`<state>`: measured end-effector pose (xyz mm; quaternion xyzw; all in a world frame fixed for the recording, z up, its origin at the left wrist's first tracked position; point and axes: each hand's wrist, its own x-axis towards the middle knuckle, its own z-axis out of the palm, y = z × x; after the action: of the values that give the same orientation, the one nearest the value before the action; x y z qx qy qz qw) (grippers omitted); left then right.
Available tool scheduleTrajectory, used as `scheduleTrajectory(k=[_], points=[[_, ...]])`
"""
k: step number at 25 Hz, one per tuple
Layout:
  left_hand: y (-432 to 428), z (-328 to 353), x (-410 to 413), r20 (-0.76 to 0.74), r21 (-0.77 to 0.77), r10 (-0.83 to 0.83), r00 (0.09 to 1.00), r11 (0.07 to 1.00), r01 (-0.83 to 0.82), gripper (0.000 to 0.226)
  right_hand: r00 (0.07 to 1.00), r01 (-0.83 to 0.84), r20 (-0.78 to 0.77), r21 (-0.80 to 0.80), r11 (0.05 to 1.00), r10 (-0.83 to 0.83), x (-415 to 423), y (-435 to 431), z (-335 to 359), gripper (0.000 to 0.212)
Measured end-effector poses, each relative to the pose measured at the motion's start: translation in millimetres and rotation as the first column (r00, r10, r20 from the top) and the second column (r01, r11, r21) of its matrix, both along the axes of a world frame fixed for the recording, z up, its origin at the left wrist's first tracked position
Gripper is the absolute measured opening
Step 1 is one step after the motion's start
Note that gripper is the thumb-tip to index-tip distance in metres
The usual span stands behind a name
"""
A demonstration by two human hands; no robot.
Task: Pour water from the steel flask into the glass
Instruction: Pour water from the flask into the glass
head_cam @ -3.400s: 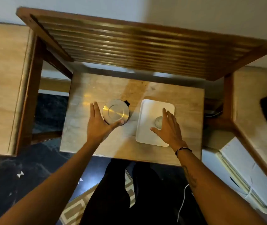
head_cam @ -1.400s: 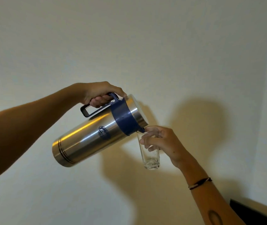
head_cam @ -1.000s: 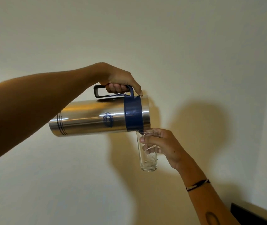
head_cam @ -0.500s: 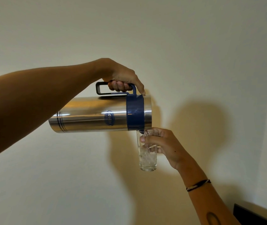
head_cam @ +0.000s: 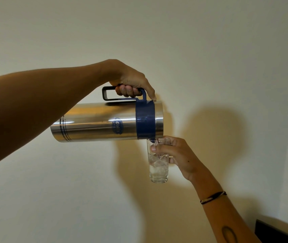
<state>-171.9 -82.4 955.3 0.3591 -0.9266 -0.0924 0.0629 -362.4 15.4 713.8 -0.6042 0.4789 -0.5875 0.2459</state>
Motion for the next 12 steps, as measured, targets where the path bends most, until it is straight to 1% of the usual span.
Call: scheduleTrajectory(k=[4,12], points=[[-3.1,-2.6,-3.1,0.011,0.005,0.007,1.000,1.000,-0.007,0.070,1.000,-0.004,0.010,-0.005,1.000,0.004,-3.2,-5.0,-3.3,0.051],[-7.5,-6.6,-7.7,0.025,0.034,0.003,1.000,0.999,-0.004,0.069,1.000,-0.007,0.030,0.017,1.000,0.006,-7.9,-8.1,-6.6,0.038]])
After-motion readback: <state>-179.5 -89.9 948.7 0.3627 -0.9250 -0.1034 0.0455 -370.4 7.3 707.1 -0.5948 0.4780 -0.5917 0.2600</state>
